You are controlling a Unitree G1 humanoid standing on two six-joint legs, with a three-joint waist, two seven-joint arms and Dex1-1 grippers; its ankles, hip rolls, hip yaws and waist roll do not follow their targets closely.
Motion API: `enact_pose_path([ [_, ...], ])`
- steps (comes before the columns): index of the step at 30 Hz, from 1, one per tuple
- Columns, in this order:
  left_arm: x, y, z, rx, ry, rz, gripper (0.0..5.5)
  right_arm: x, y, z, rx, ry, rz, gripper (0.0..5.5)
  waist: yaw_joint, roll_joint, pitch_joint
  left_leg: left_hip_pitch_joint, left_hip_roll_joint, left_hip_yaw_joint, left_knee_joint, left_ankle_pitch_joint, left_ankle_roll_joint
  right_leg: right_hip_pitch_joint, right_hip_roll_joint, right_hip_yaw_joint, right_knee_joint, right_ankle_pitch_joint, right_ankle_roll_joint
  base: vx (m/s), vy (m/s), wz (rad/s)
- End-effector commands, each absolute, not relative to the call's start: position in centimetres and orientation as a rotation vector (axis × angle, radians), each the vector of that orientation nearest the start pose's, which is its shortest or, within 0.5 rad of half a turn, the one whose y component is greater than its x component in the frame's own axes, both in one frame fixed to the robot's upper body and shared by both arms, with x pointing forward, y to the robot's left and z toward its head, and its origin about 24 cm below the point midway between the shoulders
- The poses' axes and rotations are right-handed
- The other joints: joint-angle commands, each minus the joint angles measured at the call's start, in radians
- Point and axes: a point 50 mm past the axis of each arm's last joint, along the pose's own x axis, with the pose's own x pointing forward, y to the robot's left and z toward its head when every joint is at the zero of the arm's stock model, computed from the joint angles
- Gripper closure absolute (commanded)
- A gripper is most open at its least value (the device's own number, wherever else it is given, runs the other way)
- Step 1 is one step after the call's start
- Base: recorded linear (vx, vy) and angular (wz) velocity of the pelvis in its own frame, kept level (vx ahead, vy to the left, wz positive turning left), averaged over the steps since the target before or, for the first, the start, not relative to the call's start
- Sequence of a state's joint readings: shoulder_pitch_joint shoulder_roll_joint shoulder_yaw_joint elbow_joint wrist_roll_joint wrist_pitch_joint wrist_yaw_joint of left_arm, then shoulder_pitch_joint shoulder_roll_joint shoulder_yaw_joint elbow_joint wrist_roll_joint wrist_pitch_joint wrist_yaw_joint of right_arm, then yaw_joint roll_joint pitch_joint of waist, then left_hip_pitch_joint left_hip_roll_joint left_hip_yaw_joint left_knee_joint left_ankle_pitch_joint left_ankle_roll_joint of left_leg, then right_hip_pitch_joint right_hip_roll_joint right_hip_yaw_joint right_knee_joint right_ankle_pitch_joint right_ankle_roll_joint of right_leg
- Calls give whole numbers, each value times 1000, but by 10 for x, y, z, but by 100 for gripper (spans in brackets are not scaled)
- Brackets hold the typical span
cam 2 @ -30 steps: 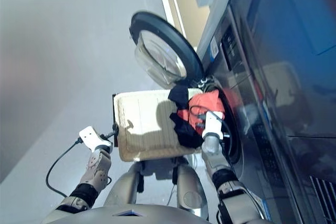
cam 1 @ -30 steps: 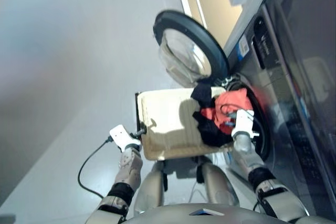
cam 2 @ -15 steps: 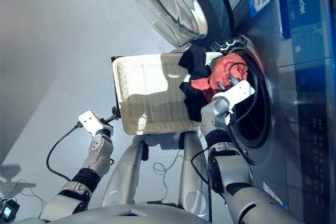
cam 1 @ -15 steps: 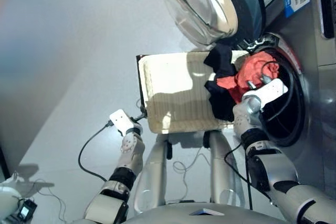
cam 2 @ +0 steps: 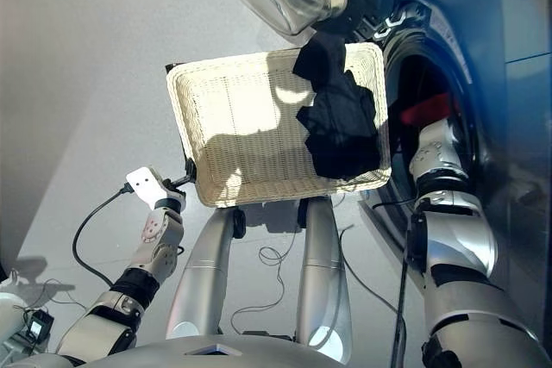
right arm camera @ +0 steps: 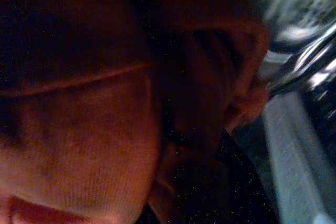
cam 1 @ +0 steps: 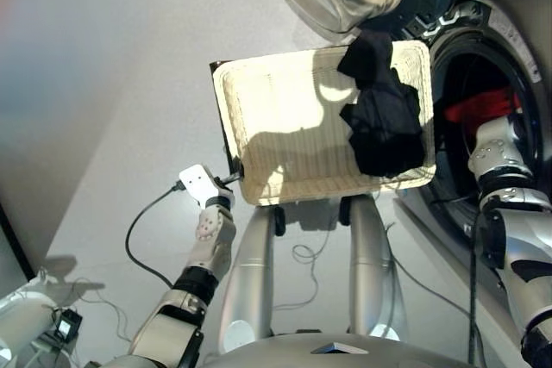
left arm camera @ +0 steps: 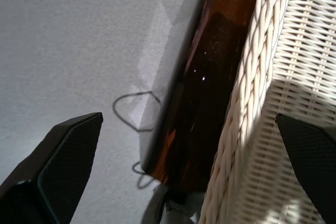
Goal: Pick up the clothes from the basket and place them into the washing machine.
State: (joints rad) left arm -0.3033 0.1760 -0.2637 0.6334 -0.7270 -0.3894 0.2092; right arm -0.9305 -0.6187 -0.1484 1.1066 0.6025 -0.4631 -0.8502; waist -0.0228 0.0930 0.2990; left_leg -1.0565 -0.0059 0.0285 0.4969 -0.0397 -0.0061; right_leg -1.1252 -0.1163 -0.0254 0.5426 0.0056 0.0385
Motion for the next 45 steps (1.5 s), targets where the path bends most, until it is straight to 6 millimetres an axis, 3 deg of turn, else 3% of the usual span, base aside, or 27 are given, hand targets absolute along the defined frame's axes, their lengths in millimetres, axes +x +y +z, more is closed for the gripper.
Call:
enact_pose_path([
  [1,290,176,-3,-397,52,257,0,310,-392,228,252,-570,-1329,535,-15,-11,-58,68,-1,-36,64,-144,3,68,22,-9,22,-106,40,0,0,0],
  [2,292,174,-2,-401,52,253,0,322,-382,211,268,-497,-1229,78,-15,-16,-64,73,-2,-37,57,-143,1,75,23,-11,14,-103,38,0,0,0],
  [3,292,175,-2,-401,52,255,0,322,-382,210,273,-495,-1223,0,-17,-17,-64,75,-2,-37,55,-142,1,77,23,-11,12,-102,38,0,0,0],
  [5,294,172,-5,-420,64,254,0,339,-357,169,317,-357,-1069,0,-18,-23,-71,91,0,-40,34,-136,-3,93,25,-17,-9,-96,39,0,0,0],
  [8,297,174,-1,-440,49,264,0,353,-319,132,368,-261,-937,0,-22,-27,-76,113,-1,-47,-3,-121,-10,122,22,-28,-45,-86,40,0,0,0],
  [9,297,175,-1,-439,49,266,0,353,-318,131,369,-259,-935,0,-25,-28,-75,117,-2,-49,-7,-119,-10,127,22,-29,-49,-85,40,0,0,0],
  [12,300,180,2,-442,32,287,0,363,-278,108,374,-176,-788,0,-23,-36,-77,165,-5,-56,-87,-89,-18,178,15,-44,-123,-55,47,0,0,0],
  [15,301,183,4,-444,21,299,0,368,-263,102,367,-148,-718,0,-24,-42,-68,193,-4,-58,-131,-65,-21,204,12,-51,-162,-36,50,0,0,0],
  [16,302,186,4,-441,23,308,0,373,-245,96,331,-109,-612,0,-18,-49,-61,212,-2,-58,-165,-49,-23,222,9,-53,-193,-18,55,0,0,0],
  [18,303,188,3,-436,28,310,0,373,-244,94,302,-91,-591,0,-18,-52,-54,224,-1,-60,-180,-42,-24,232,8,-56,-203,-15,55,0,0,0],
  [20,303,191,0,-442,44,313,0,375,-227,83,257,-38,-494,0,-13,-61,-41,242,-1,-61,-207,-26,-25,249,7,-60,-224,-3,57,0,0,0],
  [26,303,192,-7,-433,88,290,0,374,-212,60,96,101,-339,0,-6,-74,-24,240,-6,-60,-198,-23,-22,251,9,-64,-219,-3,55,0,0,0],
  [32,309,191,-1,-440,75,261,0,371,-203,45,-38,202,-242,0,16,-55,-5,194,-15,-66,-163,-31,-9,200,7,-63,-164,-27,50,0,0,0],
  [36,314,190,8,-448,34,248,0,374,-202,48,-44,203,-232,0,23,-42,8,156,-16,-68,-128,-41,-6,165,5,-63,-120,-46,46,0,0,0],
  [41,323,186,32,-469,-56,219,0,385,-205,69,-39,151,-238,0,41,-13,28,62,-17,-70,-36,-72,0,77,-2,-61,-24,-82,40,0,0,0],
  [45,324,182,36,-464,-68,201,0,391,-210,85,-36,119,-253,0,50,2,31,1,-18,-77,20,-87,1,17,0,-59,36,-103,34,0,0,0],
])
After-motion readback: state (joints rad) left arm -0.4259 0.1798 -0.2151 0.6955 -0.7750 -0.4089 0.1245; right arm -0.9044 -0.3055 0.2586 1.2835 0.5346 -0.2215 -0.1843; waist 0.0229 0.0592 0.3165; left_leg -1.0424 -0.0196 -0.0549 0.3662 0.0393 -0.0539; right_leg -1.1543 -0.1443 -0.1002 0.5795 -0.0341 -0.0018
